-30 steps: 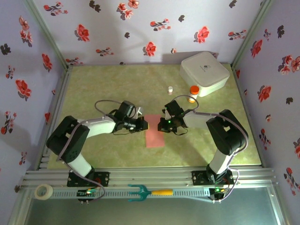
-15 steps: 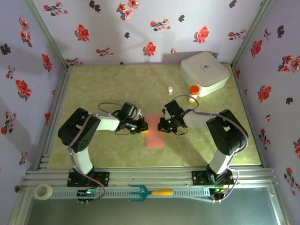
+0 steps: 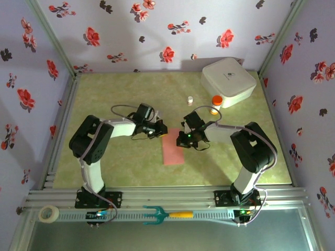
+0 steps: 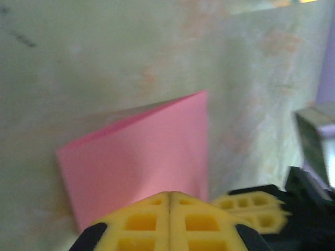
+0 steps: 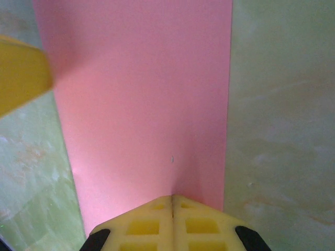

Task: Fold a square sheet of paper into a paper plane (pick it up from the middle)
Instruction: Fold the triangle a second time at the center of the table.

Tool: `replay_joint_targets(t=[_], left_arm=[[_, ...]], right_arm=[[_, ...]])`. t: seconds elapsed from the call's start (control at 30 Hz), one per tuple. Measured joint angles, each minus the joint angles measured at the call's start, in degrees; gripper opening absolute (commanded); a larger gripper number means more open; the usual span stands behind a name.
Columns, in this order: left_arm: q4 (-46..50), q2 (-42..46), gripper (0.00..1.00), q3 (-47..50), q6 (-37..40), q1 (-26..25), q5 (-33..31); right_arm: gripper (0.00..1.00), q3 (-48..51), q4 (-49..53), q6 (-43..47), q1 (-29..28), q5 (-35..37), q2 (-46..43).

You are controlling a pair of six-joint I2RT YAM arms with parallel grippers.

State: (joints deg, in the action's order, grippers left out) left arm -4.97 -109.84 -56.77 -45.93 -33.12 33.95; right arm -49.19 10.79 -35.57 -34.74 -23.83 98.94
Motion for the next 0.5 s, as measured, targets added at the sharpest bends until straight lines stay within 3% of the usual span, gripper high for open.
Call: replay_joint_targets(t=[0.2, 0.27, 0.37, 0.5], left_arm=[[0.0, -1.7, 0.01, -0.2, 0.1, 0.6, 0.8], [0.0, -1.7, 0.01, -0.2, 0.1, 0.6, 0.8], [-0.2, -1.7, 0.01, -0.1, 0.1, 0.6, 0.9], [-0.4, -1.7, 0.01, 0.1, 0.2, 0.6, 1.1]], right_arm=[[0.18, 0.8, -0.2, -2.2, 0.0, -0.2, -1.5], [0.29, 2.5, -0.3, -4.1, 0.0, -0.1, -4.6], [0.37, 6.1, -0.8, -7.8, -0.1, 1.2, -11.2], [0.4, 11.3, -0.4, -12.8, -0.3, 2.6, -19.8]])
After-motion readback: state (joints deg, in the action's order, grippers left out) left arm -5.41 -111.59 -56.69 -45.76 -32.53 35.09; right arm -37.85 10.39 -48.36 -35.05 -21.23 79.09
